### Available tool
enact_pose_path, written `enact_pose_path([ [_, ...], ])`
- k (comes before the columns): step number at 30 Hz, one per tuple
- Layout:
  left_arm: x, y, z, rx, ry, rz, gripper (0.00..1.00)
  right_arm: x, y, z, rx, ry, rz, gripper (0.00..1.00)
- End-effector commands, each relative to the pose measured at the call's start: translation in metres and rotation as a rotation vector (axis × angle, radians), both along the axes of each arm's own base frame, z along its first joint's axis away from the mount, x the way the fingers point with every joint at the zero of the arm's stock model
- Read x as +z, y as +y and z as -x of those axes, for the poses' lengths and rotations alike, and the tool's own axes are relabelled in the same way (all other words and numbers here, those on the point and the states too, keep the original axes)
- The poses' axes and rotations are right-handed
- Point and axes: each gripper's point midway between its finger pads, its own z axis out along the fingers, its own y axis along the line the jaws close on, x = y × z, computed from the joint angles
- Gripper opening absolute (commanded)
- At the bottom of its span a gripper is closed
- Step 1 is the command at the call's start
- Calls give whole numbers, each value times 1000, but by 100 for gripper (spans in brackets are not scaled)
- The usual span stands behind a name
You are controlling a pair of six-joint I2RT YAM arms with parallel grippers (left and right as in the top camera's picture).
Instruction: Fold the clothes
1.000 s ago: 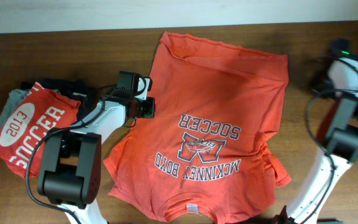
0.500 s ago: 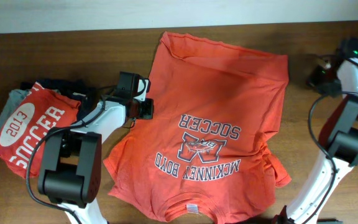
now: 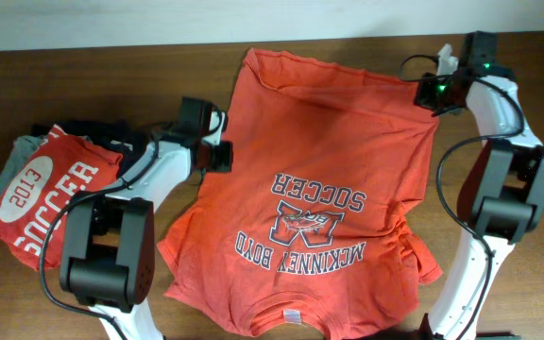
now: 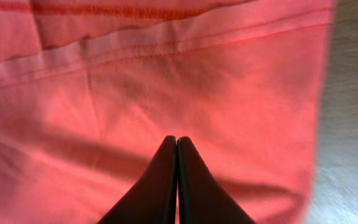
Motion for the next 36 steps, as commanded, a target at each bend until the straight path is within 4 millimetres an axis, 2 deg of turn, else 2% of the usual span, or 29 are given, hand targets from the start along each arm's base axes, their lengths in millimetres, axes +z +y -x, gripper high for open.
enact_pose_path([
  [1, 25, -2, -20, -3, -44, 0, 32, -37, 7, -2, -50, 53, -27, 4],
  [7, 47, -4, -29, -3, -54, 3, 37, -60, 7, -9, -136, 73, -17, 4],
  [9, 53, -5, -31, -3, -59, 4, 38, -67, -1, -8, -197, 90, 38, 4],
  [11, 57, -6, -34, -3, -66, 5, 39, -76, -21, -2, -303, 127, 133, 4],
  [14, 61, -6, -35, -3, -70, 6, 39, -91, -58, 23, -475, 213, 305, 4],
  [18, 60, -5, -31, -3, -48, 1, 39, -102, -114, 71, -608, 357, 627, 4],
  [20, 58, -4, -28, -3, -37, -2, 39, -110, -129, 91, -623, 425, 676, 4],
  [24, 58, -4, -28, -3, -36, -2, 40, -118, -153, 117, -670, 505, 623, 4],
  [27, 58, -4, -27, -3, -30, -3, 46, -114, -173, 135, -719, 549, 597, 4],
  [30, 57, -4, -25, -4, -25, -4, 47, -104, -190, 150, -795, 582, 570, 4],
  [33, 56, -5, -23, -8, -14, -7, 47, -88, -194, 150, -818, 572, 492, 4],
  [36, 52, -11, -15, -26, 13, -13, 47, -61, -190, 136, -814, 512, 434, 4],
])
